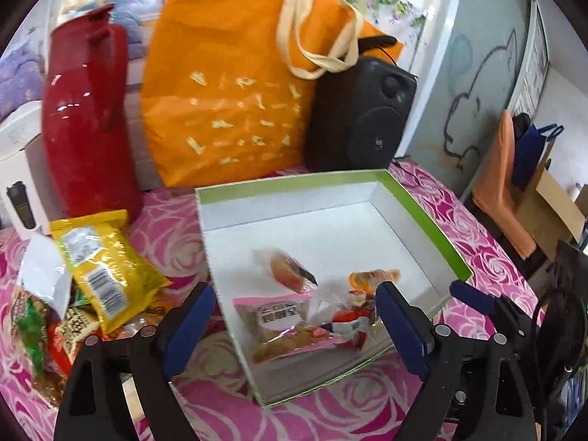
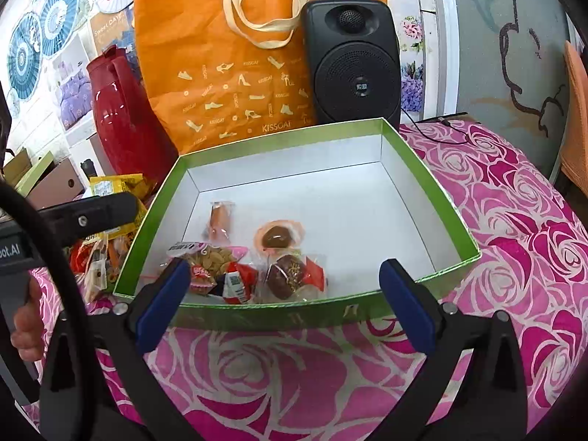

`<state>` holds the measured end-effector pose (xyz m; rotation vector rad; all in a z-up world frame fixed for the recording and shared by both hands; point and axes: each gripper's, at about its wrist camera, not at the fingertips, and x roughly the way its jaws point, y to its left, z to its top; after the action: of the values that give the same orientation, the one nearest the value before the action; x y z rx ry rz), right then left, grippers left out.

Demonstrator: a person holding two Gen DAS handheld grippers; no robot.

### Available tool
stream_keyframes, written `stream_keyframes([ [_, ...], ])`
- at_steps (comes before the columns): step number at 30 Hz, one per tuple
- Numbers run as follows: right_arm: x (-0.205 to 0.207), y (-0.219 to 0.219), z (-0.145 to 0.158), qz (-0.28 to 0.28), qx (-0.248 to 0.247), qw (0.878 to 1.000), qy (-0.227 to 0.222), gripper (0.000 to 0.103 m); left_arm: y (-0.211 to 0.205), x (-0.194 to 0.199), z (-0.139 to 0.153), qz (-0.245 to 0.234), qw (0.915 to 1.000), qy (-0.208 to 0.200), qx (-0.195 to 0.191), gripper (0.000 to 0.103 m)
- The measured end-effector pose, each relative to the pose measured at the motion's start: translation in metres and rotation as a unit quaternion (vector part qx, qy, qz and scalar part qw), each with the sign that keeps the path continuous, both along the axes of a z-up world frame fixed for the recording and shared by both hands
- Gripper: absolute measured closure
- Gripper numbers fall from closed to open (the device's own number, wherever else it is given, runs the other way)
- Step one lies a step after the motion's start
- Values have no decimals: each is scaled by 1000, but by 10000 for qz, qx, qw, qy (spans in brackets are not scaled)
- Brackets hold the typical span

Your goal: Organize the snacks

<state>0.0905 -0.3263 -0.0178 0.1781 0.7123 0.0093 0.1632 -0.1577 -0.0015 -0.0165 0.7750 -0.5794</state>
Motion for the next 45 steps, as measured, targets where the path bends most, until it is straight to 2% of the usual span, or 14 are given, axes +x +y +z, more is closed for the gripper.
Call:
stream_keyframes([
  [9,-13,32,22,381,102,9992,-89,1,39,-18,7,350,9994,-71,-20,11],
  [15,-12,80,37,1010,223,9946,-94,1,99,-46,8,894,9957,-218,-65,11],
  [19,-9,121,30,1617,299,9864,78,1,150,-57,0,1488,9886,-230,89,11],
  [23,-2,161,13,2080,372,9767,385,1,207,-66,-11,2153,9764,-114,153,11],
  [29,13,196,-12,2301,466,9688,795,2,253,-73,-35,2484,9684,210,49,11],
  [32,23,213,-26,2271,411,9667,1109,9,262,-76,-43,2444,9693,276,3,11],
  [36,40,222,-49,1874,355,9695,1537,23,263,-74,-49,2312,9724,305,31,11],
  [38,49,223,-59,1689,465,9696,1706,24,264,-74,-52,2262,9735,337,21,11],
  [41,60,222,-62,1448,449,9750,1621,24,267,-75,-54,2214,9745,359,-36,11],
  [43,65,219,-60,1274,511,9797,1462,29,268,-75,-55,2185,9752,343,-27,11],
  [45,68,213,-58,1162,519,9822,1385,63,268,-73,-55,2151,9760,332,4,11],
])
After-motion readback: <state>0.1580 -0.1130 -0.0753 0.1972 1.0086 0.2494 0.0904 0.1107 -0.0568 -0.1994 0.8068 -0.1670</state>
